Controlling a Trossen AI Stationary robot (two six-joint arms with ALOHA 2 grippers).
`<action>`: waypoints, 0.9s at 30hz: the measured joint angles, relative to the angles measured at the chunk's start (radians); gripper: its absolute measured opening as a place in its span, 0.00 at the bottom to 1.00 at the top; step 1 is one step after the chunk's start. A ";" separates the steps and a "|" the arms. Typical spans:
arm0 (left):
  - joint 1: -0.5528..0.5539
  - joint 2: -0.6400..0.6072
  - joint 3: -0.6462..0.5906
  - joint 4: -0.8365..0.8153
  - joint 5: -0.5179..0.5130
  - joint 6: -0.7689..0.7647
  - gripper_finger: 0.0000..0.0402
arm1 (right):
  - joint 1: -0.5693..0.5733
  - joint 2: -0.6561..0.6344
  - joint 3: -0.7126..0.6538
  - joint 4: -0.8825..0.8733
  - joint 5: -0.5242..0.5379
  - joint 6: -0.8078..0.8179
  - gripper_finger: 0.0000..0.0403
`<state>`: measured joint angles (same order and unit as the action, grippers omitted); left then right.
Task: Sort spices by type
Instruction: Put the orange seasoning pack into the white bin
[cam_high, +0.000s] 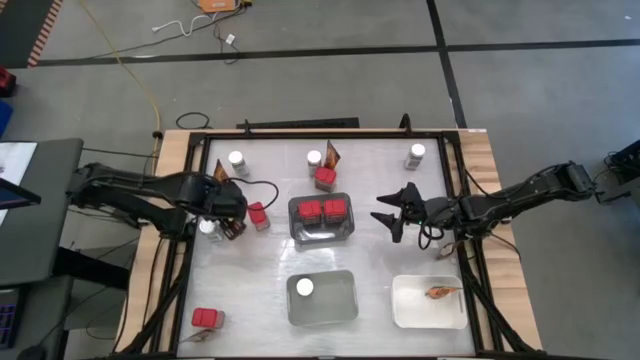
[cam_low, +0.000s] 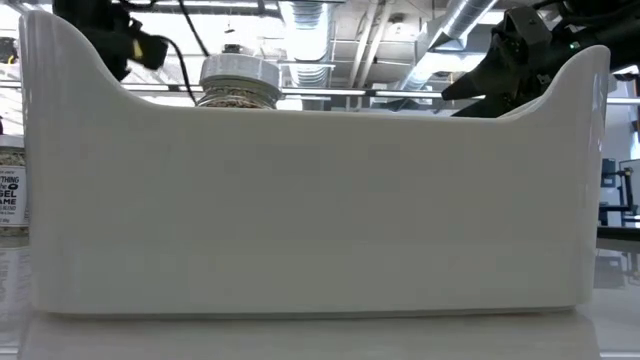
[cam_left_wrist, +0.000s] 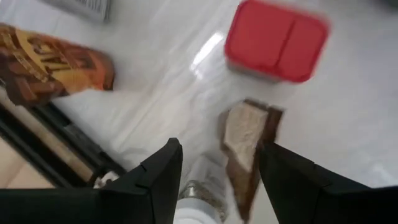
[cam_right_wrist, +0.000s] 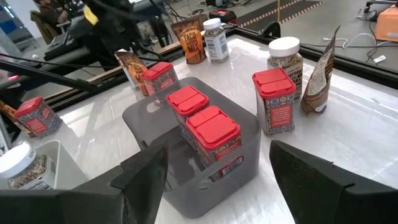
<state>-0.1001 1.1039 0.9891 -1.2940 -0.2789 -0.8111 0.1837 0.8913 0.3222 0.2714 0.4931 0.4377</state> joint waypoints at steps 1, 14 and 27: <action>0.000 -0.008 0.012 0.012 -0.002 -0.005 0.50 | 0.000 0.000 0.000 0.000 0.000 0.000 0.76; -0.095 -0.009 -0.071 0.094 0.047 -0.065 0.48 | 0.000 0.000 0.000 -0.002 0.000 0.000 0.76; -0.102 -0.009 -0.152 0.059 0.044 -0.065 0.17 | 0.000 0.000 0.000 0.002 0.001 0.000 0.76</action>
<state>-0.2022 1.0946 0.8372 -1.2354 -0.2348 -0.8765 0.1834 0.8917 0.3222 0.2737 0.4938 0.4377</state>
